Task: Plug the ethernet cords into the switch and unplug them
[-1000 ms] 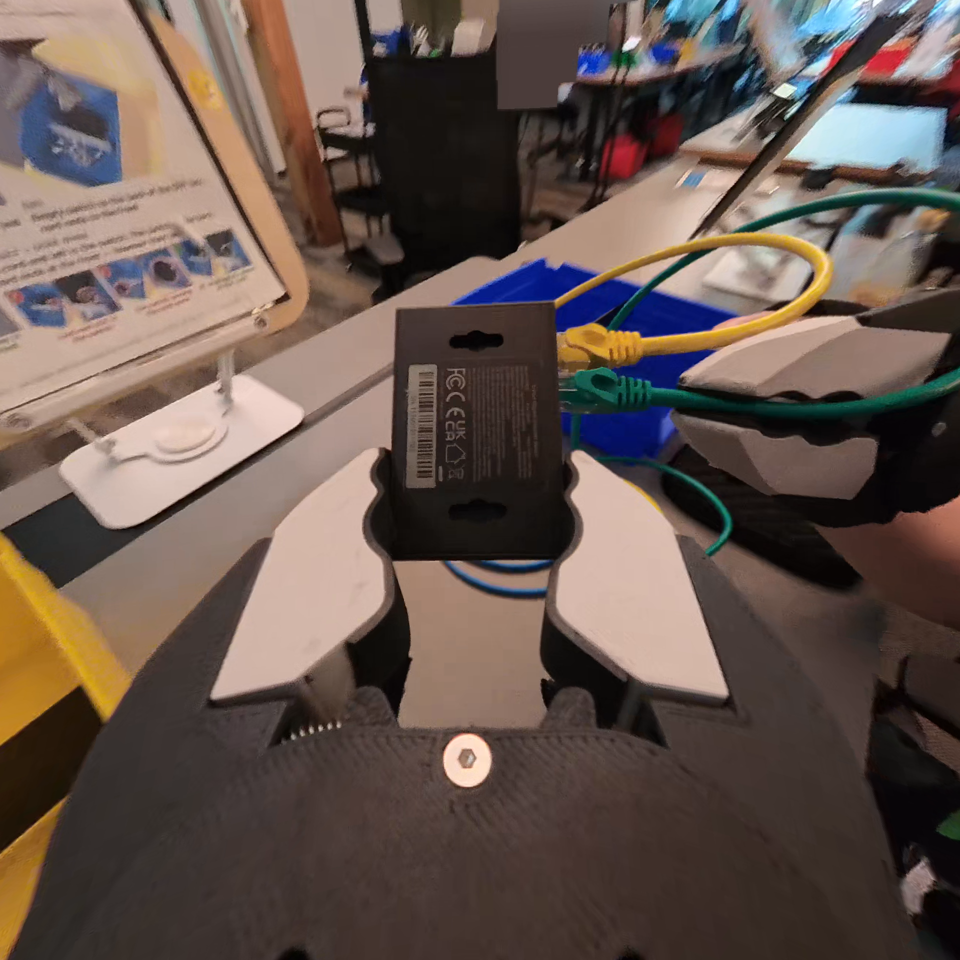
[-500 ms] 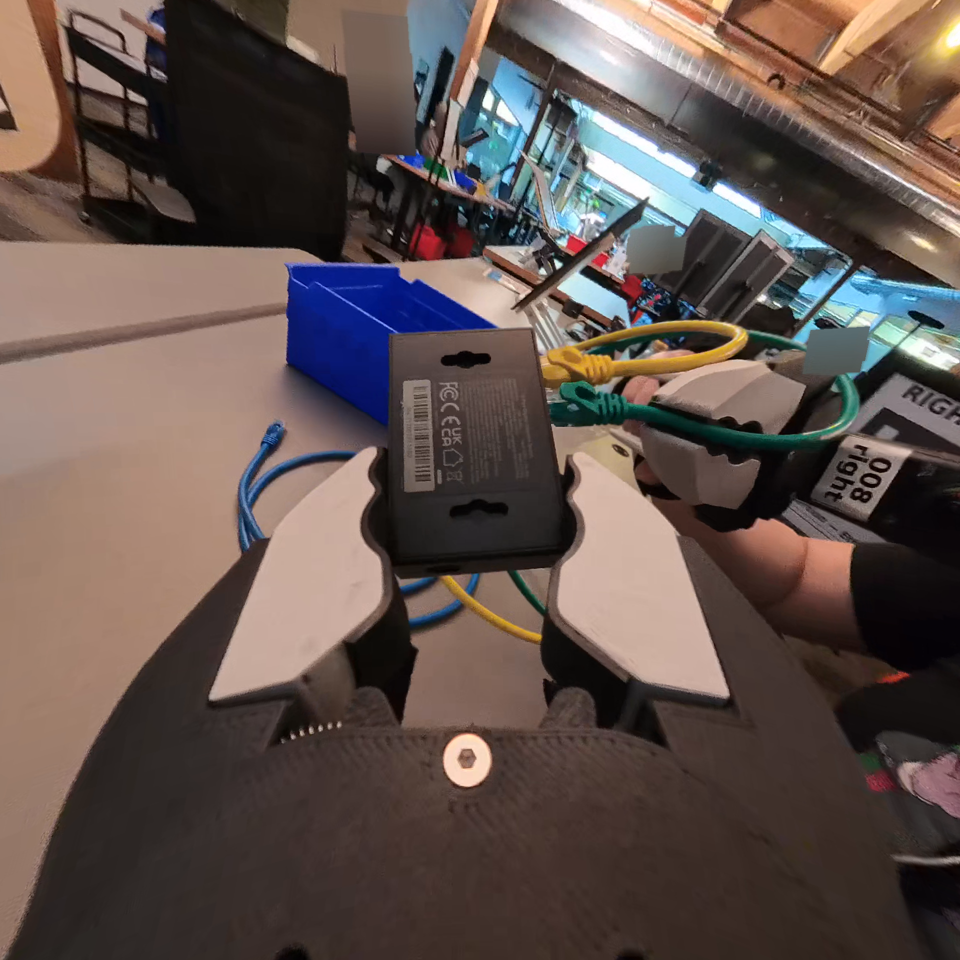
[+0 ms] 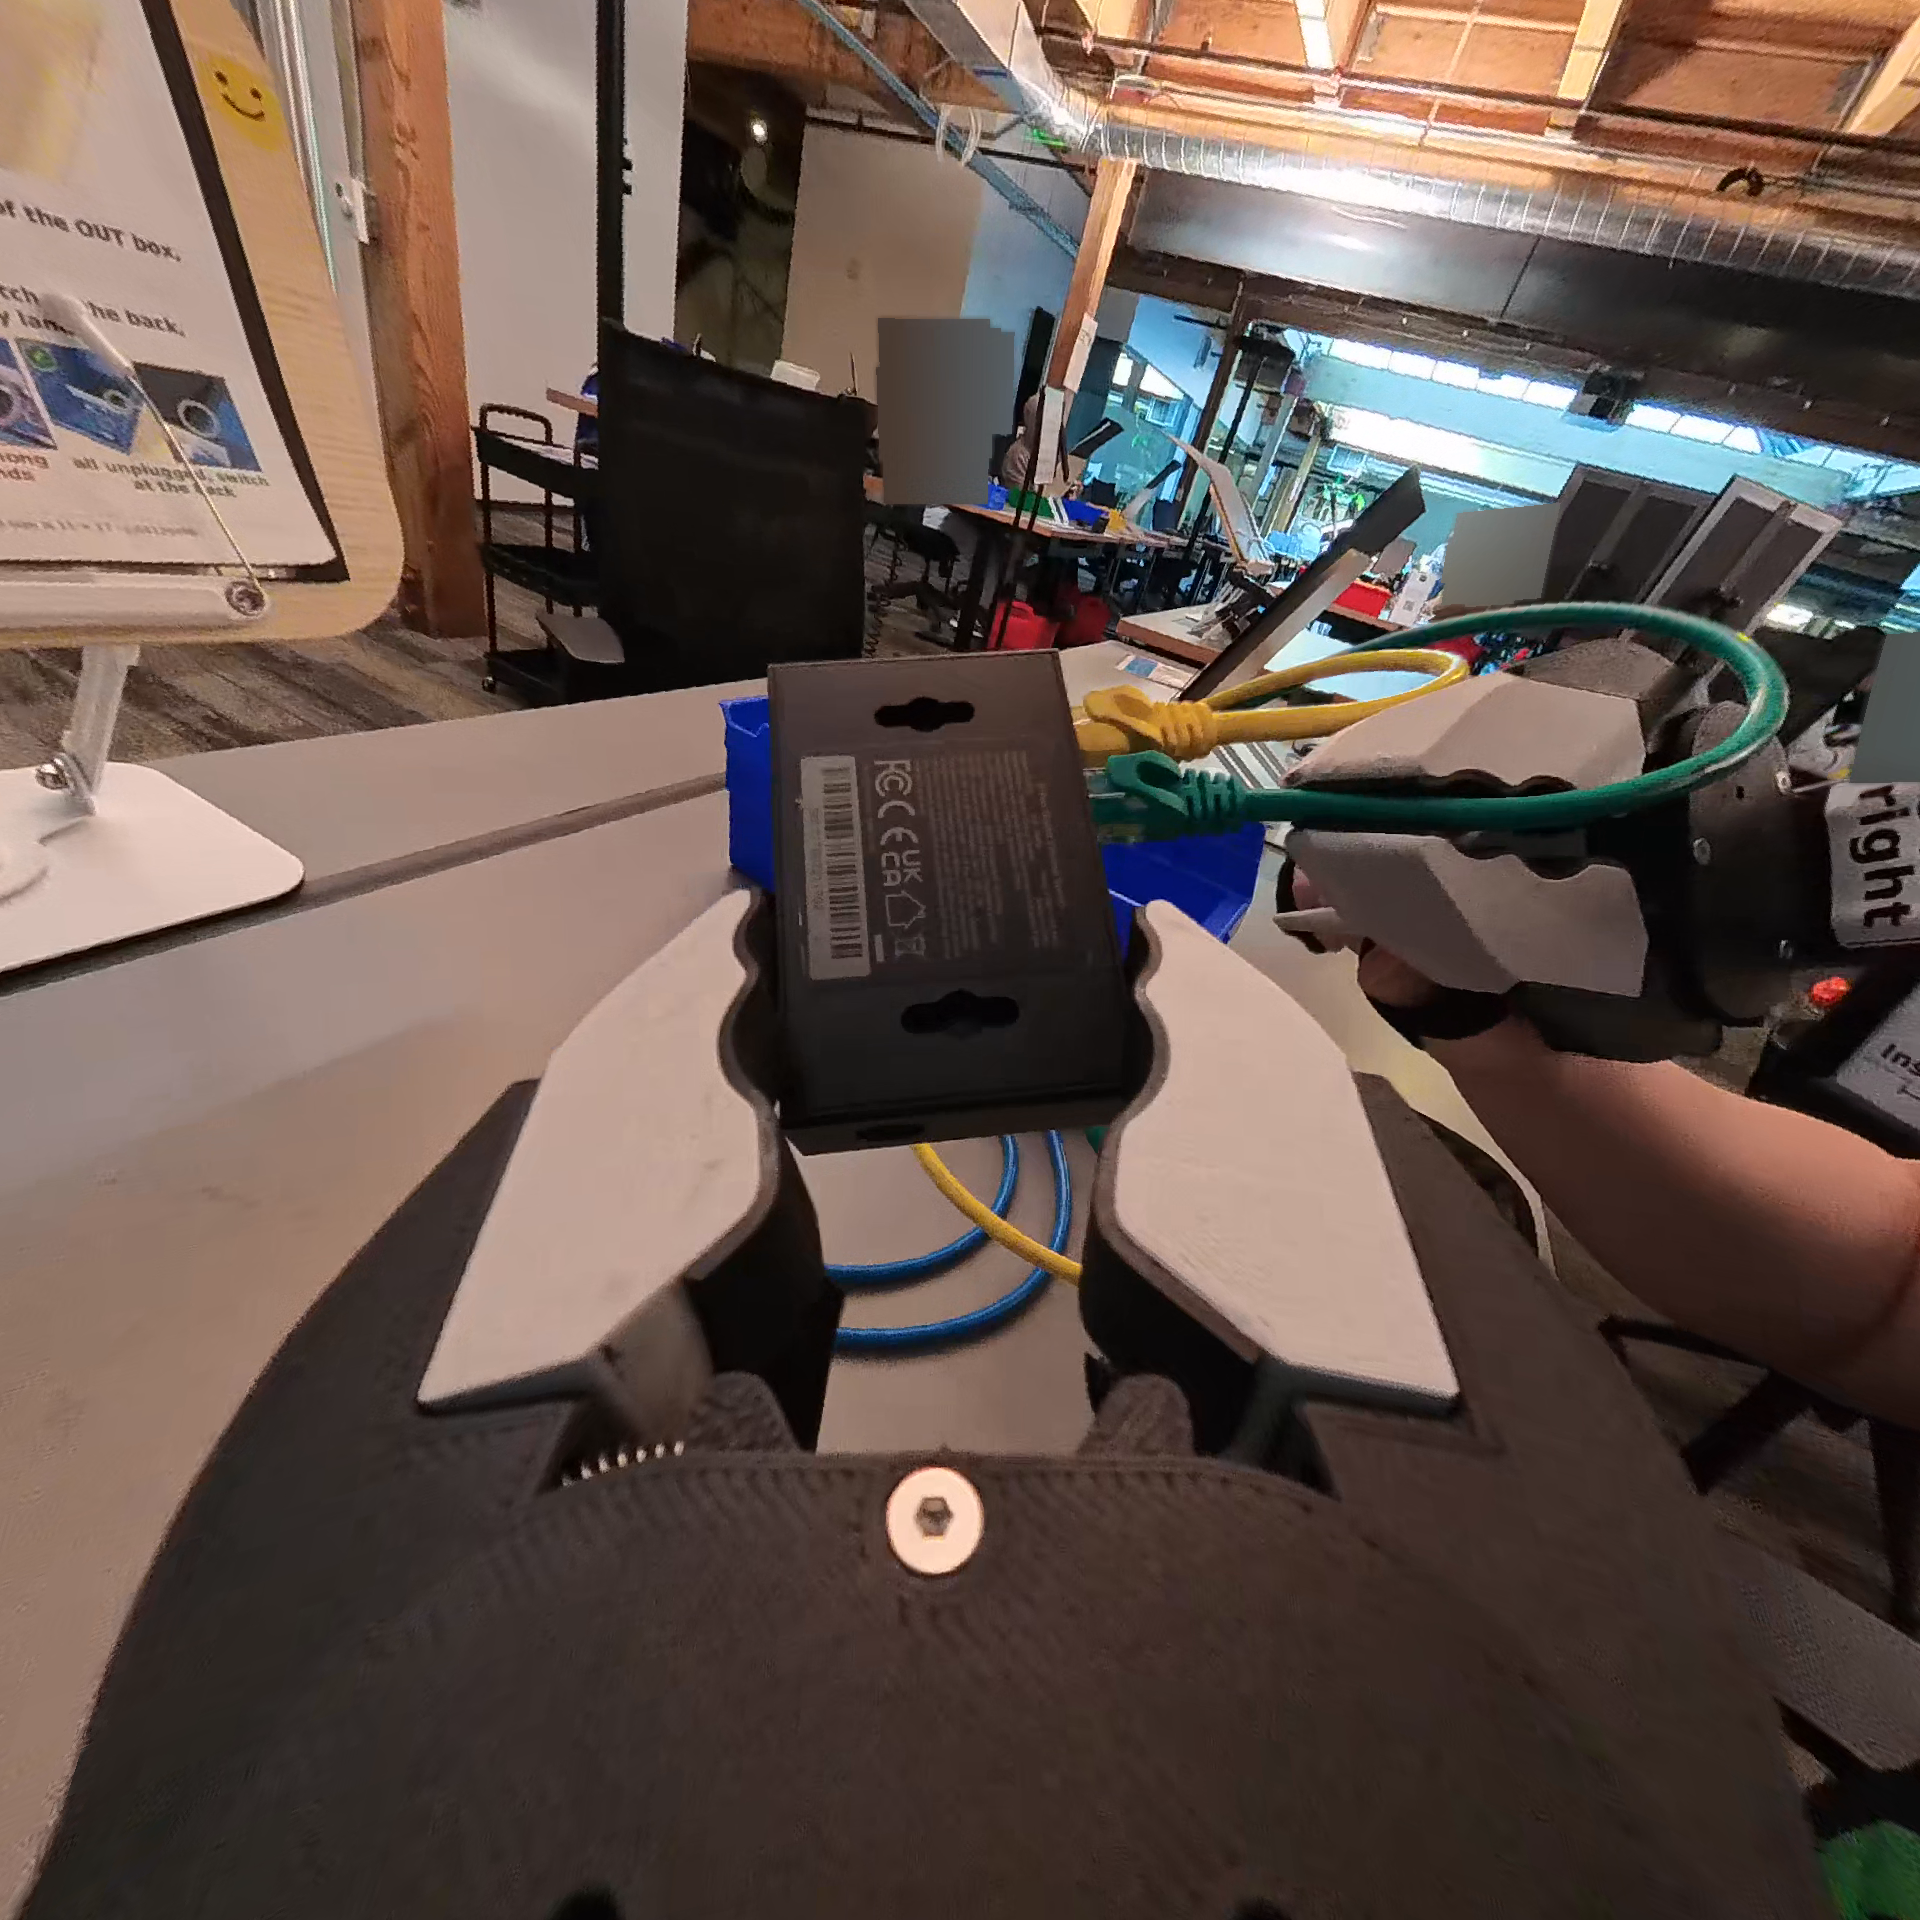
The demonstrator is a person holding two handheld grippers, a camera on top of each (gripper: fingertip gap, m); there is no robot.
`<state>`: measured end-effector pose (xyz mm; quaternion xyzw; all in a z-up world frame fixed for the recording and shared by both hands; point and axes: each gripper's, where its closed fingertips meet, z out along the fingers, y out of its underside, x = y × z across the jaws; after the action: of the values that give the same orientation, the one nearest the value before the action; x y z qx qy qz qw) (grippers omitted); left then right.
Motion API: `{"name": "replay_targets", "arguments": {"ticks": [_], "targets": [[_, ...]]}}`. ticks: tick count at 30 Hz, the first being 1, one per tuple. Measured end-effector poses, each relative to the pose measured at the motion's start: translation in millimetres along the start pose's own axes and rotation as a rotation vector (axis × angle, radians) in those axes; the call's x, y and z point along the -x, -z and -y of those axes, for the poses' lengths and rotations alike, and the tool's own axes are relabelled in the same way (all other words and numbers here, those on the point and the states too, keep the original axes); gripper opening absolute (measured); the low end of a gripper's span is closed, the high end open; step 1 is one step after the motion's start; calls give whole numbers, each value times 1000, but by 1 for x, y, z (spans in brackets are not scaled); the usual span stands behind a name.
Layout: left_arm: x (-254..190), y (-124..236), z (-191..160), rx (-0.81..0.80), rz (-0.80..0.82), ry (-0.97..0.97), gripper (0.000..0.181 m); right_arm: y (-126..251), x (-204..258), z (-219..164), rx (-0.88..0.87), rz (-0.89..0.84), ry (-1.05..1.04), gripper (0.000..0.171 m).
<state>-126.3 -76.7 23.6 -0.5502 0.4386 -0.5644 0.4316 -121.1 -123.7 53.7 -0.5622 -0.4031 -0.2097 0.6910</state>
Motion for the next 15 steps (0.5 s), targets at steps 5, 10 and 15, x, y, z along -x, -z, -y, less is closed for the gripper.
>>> {"name": "replay_targets", "arguments": {"ticks": [5,10,15], "targets": [[0,2,3,-19,13,1,62,0,-1,-3,-4,6,-1,7],[-12,2,13,-49,-65,17,62,8,-6,13,-76,-58,89,6],[-17,2,14,-74,-127,58,62,11,-6,21,-50,-73,149,5]]}}
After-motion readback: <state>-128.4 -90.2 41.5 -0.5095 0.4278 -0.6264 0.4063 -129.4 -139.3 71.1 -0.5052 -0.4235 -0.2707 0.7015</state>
